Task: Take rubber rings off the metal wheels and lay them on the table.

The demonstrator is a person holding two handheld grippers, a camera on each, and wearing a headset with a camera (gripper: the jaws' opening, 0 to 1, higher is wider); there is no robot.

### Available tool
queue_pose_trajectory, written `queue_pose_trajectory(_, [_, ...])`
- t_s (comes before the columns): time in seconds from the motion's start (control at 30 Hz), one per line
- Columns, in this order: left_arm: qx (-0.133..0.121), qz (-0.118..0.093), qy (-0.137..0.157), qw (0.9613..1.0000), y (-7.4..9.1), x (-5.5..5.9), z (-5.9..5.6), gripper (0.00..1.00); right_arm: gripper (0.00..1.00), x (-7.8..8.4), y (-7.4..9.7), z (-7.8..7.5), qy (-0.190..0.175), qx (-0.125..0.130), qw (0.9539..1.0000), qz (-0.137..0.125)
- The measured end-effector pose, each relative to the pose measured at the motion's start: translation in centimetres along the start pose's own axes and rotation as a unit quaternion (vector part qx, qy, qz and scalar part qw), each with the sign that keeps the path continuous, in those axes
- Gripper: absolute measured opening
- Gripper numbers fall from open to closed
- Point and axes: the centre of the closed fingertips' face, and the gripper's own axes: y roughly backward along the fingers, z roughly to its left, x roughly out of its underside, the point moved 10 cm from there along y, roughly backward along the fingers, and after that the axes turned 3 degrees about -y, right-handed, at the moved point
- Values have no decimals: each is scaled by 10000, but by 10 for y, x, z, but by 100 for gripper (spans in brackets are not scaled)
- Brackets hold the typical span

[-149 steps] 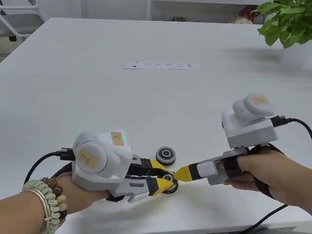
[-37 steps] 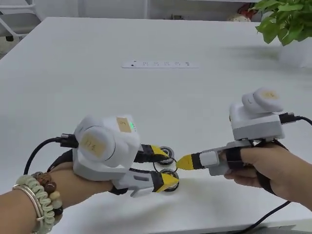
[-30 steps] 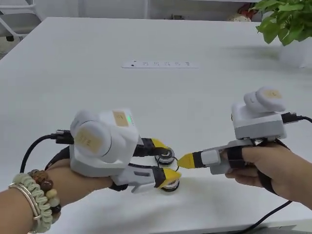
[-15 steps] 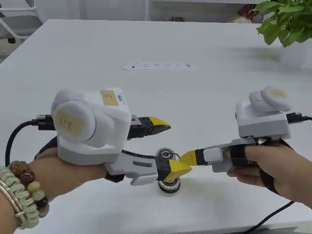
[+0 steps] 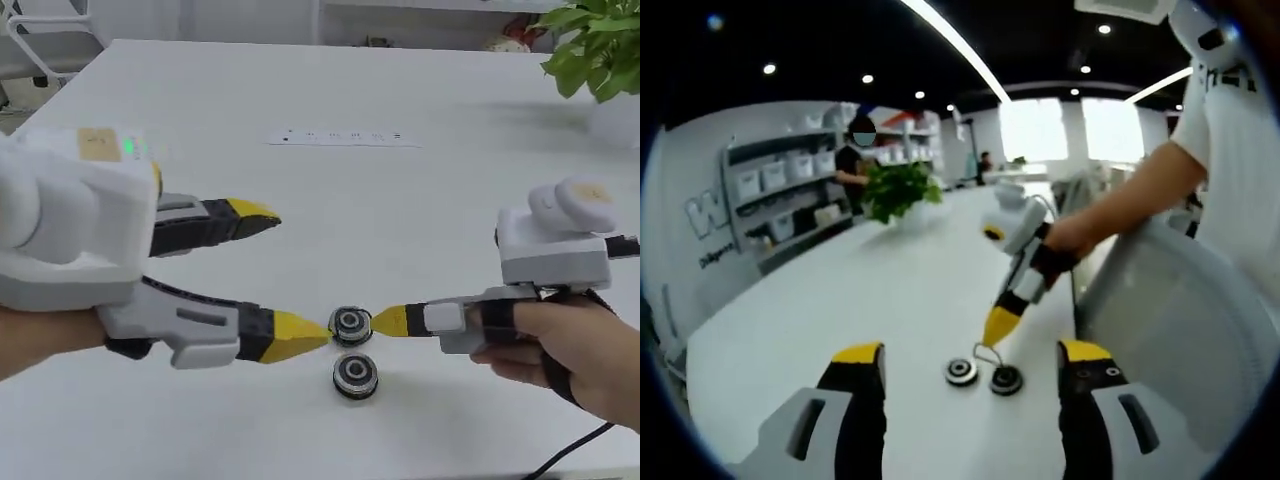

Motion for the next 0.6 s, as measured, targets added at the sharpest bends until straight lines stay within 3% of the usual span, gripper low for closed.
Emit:
queue_pose_trajectory(0.17, [-374, 97, 239, 9990, 29, 16, 0, 73, 0, -5, 4, 1, 19, -33, 9998, -172])
queue_pose_trajectory(0.4, [-766, 342, 470, 9954, 48, 37, -9, 78, 0, -10, 6, 3, 169, -16, 9995, -247])
queue_pose_trajectory(0.5, [-917, 181, 807, 9924, 54, 43, -14, 80, 0, -12, 9, 5, 197, -40, 9992, -346])
queue_pose_trajectory(0.53, [-864, 101, 975, 9914, 55, 45, -18, 81, 0, -12, 9, 6, 195, -45, 9992, -356])
queue_pose_trajectory(0.6, [-843, 137, 1007, 9912, 58, 49, -22, 83, 0, -13, 10, 7, 194, -64, 9990, -407])
